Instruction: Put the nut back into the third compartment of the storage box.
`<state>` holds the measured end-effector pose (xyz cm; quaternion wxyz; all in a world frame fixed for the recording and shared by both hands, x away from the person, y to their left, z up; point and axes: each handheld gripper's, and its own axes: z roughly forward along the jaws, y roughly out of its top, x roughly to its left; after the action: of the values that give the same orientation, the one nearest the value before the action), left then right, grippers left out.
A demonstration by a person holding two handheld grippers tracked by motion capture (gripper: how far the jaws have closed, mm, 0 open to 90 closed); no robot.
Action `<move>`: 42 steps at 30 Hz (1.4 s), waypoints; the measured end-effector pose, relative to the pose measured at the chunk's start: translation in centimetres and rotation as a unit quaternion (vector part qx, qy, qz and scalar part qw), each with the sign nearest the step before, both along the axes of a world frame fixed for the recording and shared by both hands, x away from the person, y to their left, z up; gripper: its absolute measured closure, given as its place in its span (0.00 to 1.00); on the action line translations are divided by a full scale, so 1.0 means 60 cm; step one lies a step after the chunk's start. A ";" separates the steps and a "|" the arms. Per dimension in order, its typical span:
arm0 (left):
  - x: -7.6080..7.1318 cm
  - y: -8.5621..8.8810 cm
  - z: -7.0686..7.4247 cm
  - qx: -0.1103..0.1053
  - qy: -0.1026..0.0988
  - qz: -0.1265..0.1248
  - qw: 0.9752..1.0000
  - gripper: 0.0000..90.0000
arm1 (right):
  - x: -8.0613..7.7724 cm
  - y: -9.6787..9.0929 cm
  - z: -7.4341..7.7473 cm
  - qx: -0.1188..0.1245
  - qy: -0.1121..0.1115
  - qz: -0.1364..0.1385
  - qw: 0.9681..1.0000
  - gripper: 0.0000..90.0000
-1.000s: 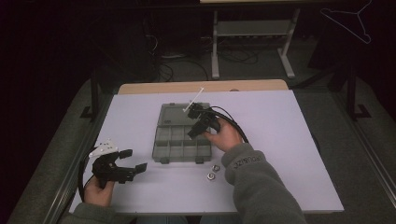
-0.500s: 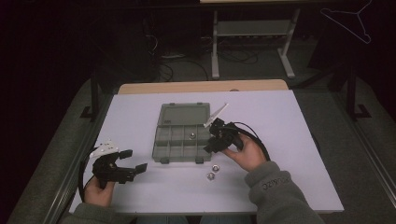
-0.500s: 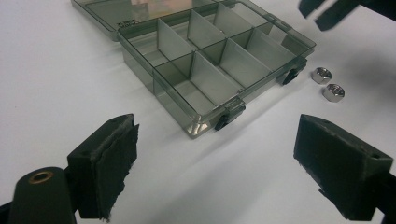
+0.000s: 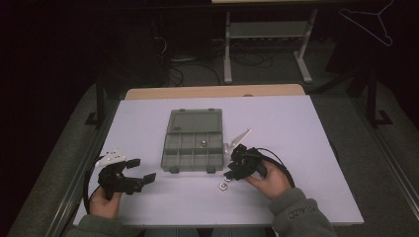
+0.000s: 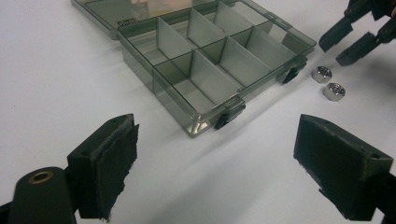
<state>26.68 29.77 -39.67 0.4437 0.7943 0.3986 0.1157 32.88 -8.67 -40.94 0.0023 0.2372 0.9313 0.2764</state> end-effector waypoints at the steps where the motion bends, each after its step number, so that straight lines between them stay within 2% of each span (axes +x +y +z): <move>1: 0.000 0.000 0.000 0.000 0.000 0.000 1.000 0.14 | -0.001 0.000 -0.004 0.000 0.002 0.001 1.000 0.66; 5: 0.000 0.000 0.000 0.004 -0.001 -0.003 1.000 0.14 | -0.005 0.002 -0.015 -0.004 0.005 0.003 1.000 0.66; 7: 0.000 0.000 0.000 0.003 0.000 -0.002 1.000 0.14 | -0.006 0.009 -0.025 -0.022 0.006 0.009 1.000 0.66; 12: 0.000 0.000 0.000 0.001 0.000 -0.001 1.000 0.14 | -0.008 0.019 -0.030 -0.039 0.000 0.016 0.999 0.68; 18: 0.000 0.000 0.000 0.001 0.000 -0.001 1.000 0.14 | -0.010 0.020 -0.031 -0.046 -0.014 0.019 0.999 0.74; 29: 0.000 0.000 0.000 0.003 -0.001 -0.002 1.000 0.14 | -0.006 0.014 -0.027 -0.042 -0.003 0.018 0.999 0.77; 33: 0.000 0.000 0.000 0.003 -0.001 -0.002 1.000 0.14 | -0.007 0.008 -0.015 -0.030 0.001 0.011 0.999 0.77; 36: 0.000 -0.002 0.000 -0.003 0.000 0.002 1.000 0.14 | -0.006 0.008 0.001 -0.030 -0.008 0.015 0.999 0.77; 37: 0.000 -0.002 0.000 -0.003 -0.001 0.001 1.000 0.14 | -0.003 0.008 0.014 -0.025 -0.013 0.017 0.999 0.77; 41: 0.000 -0.002 0.000 -0.003 0.000 0.001 1.000 0.14 | 0.005 0.012 0.033 -0.020 -0.018 0.017 0.999 0.77; 42: 0.000 -0.002 0.000 -0.003 0.000 0.001 1.000 0.14 | 0.012 0.016 0.045 -0.017 -0.024 0.020 0.999 0.77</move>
<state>26.68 29.63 -39.69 0.4457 0.7925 0.4002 0.1149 33.61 -7.69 -38.26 0.0235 0.2116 0.9402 0.2659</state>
